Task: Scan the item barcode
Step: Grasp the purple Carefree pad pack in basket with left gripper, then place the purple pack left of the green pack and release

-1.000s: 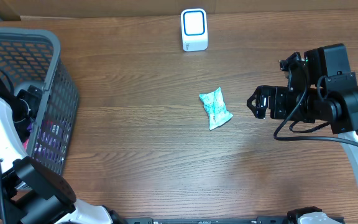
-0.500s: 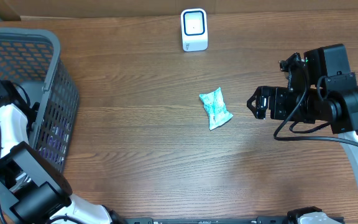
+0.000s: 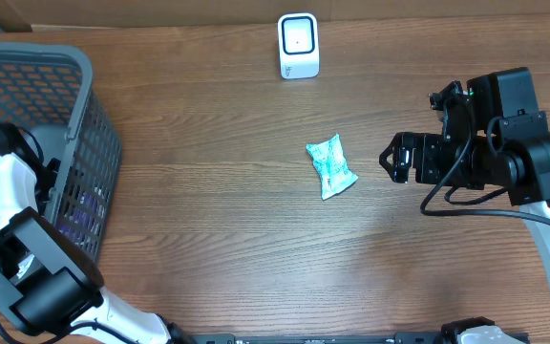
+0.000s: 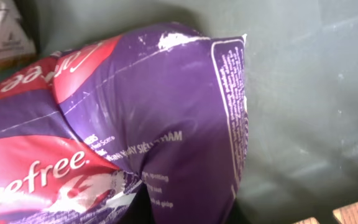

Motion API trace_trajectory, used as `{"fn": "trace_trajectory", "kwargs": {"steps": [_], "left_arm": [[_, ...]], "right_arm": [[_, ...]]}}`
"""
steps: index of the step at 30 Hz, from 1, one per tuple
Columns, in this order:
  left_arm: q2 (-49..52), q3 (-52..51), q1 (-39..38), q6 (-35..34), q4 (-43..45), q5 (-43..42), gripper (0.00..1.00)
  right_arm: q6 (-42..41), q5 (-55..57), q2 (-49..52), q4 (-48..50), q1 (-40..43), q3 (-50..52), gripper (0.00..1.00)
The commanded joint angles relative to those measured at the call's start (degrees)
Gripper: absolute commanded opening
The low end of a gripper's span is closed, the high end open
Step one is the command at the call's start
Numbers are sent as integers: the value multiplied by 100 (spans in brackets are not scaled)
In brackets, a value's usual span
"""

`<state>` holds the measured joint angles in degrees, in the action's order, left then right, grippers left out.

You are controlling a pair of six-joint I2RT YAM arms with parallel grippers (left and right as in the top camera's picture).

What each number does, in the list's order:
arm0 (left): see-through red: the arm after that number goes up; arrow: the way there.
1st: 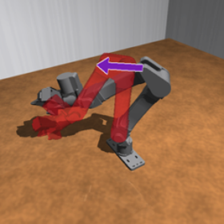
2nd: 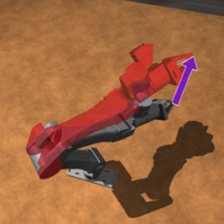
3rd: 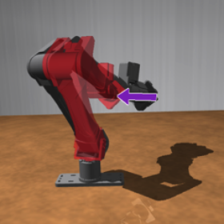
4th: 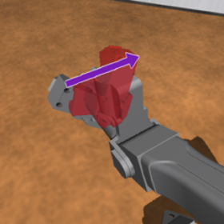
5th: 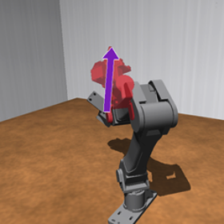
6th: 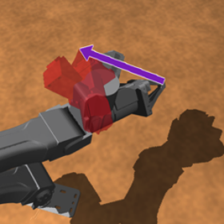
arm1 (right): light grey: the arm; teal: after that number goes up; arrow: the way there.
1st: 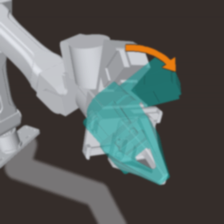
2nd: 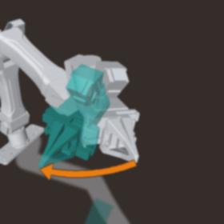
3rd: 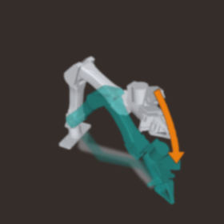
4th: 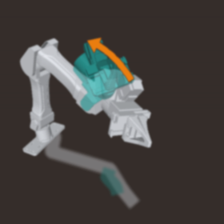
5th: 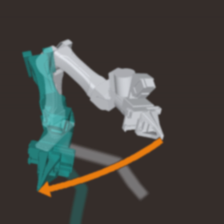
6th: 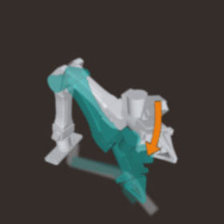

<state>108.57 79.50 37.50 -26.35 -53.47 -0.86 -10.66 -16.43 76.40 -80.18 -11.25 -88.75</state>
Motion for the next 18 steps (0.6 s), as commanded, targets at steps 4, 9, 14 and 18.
{"fn": "trace_trajectory", "kwargs": {"steps": [4, 9, 14, 18], "left_arm": [[-219, 1652, -39, 345, -1178, -341, 4], [-713, 3279, -55, 586, -2000, -258, 4], [-1381, 4345, -321, 1069, -2365, -660, 4], [-1851, 4398, -1309, 1840, -2455, -1182, 4]], "right_arm": [[2, 26, -9, 11, -17, -122, 100], [2, 26, -9, 11, -17, -122, 100], [2, 28, -9, 15, -17, -122, 100], [0, 26, -9, 33, -17, -122, 100]]}}
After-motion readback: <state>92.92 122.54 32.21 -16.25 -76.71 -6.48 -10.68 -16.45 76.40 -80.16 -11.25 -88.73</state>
